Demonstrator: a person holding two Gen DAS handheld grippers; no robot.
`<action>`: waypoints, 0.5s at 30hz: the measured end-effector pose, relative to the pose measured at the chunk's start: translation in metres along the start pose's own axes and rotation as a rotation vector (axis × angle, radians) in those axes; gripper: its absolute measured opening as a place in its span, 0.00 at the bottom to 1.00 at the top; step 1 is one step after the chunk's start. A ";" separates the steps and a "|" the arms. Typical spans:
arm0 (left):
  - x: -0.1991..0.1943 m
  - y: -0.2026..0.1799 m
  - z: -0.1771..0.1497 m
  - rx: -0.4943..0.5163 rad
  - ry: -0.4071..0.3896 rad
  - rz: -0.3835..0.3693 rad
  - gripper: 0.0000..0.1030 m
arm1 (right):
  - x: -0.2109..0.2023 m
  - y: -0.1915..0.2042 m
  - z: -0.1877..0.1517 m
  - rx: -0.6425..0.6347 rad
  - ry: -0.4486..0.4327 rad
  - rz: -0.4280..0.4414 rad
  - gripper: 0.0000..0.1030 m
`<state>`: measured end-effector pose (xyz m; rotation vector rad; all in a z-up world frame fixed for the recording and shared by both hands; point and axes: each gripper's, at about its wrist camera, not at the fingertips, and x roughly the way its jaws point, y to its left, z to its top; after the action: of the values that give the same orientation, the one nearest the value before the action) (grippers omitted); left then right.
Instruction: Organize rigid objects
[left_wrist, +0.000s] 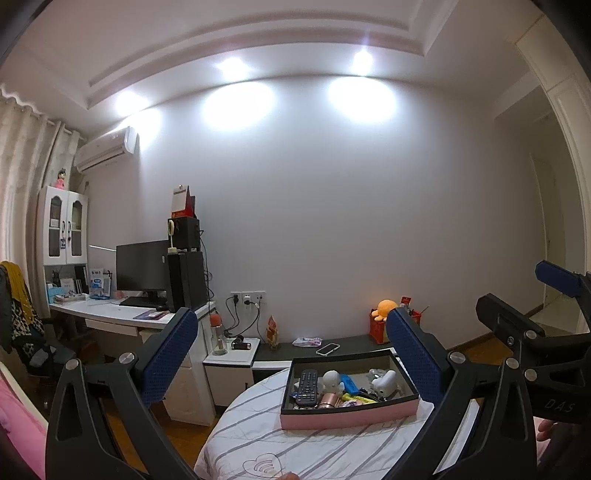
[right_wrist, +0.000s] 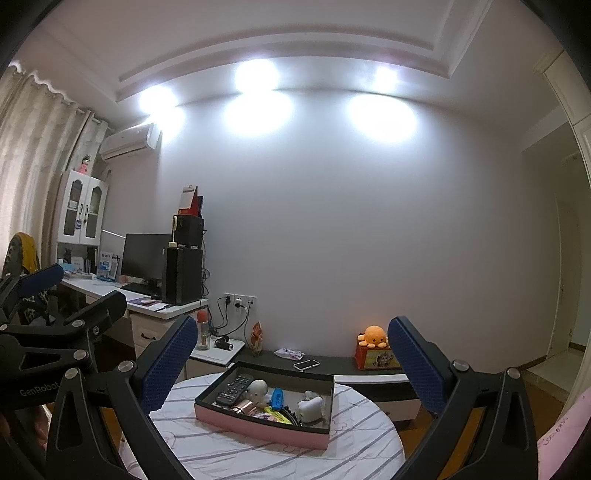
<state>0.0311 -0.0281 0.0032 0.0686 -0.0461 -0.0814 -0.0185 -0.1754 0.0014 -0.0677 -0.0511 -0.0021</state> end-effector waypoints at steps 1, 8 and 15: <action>0.000 0.000 0.000 0.002 0.000 0.000 1.00 | 0.000 0.000 0.000 0.001 -0.001 -0.001 1.00; 0.001 -0.001 0.000 0.002 0.007 -0.002 1.00 | 0.000 -0.001 -0.001 0.004 0.004 -0.004 1.00; 0.003 0.000 0.001 0.003 0.014 -0.004 1.00 | 0.002 -0.001 -0.001 0.008 0.011 -0.003 1.00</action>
<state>0.0338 -0.0285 0.0042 0.0723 -0.0319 -0.0845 -0.0169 -0.1763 0.0003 -0.0594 -0.0404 -0.0057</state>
